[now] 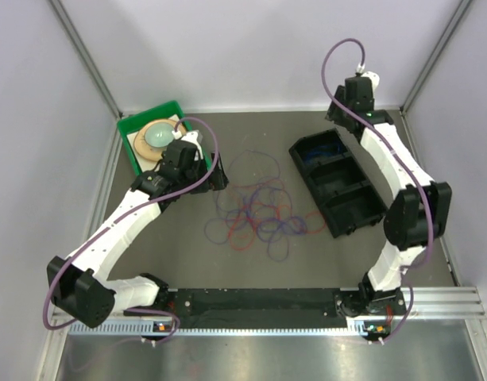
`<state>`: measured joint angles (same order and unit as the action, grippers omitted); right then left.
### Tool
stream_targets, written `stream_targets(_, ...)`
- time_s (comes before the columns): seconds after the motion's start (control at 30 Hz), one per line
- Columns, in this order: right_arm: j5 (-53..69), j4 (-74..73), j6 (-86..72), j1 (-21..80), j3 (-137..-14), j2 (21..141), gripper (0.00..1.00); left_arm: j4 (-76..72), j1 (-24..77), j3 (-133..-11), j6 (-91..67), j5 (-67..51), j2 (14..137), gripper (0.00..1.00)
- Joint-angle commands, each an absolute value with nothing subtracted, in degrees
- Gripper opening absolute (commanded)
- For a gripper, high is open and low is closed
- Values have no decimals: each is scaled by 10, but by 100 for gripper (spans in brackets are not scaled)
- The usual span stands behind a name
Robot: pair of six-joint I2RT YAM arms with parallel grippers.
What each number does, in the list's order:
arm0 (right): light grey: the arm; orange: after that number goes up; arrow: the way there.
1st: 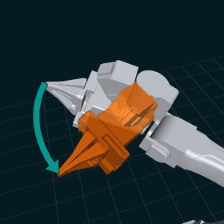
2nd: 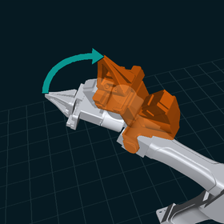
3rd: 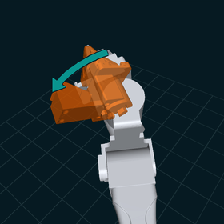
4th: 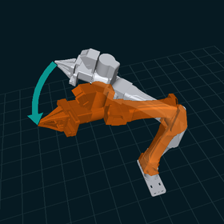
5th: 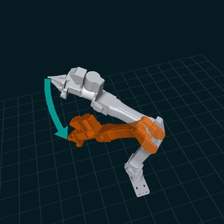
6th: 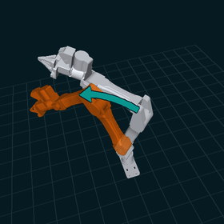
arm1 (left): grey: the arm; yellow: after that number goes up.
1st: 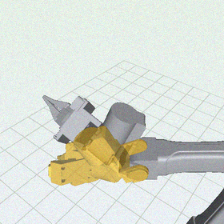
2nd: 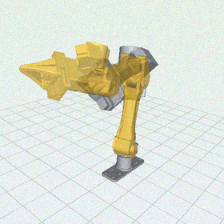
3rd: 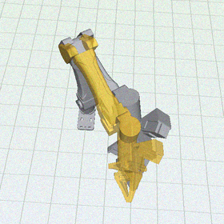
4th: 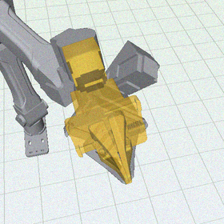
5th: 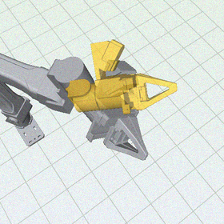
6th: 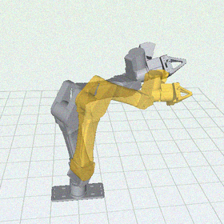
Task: Untangle the cables
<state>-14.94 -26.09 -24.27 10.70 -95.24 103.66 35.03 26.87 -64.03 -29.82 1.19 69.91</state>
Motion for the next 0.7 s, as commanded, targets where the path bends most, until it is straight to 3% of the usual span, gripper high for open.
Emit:
stream_targets(0.0,-134,-242,-252,113,-923,927,57,358,266,-657,-288,25,688,99)
stream_targets(0.23,-117,-240,-257,234,-694,759,67,390,266,-641,-282,125,709,99)
stream_targets(0.4,-83,-258,-321,329,-577,681,71,411,266,-635,-286,101,723,99)
stream_targets(0.53,-88,-250,-340,396,-524,688,72,393,266,-621,-297,82,717,99)
stream_targets(0.67,-119,-247,-309,446,-554,747,68,390,267,-624,-301,77,714,99)
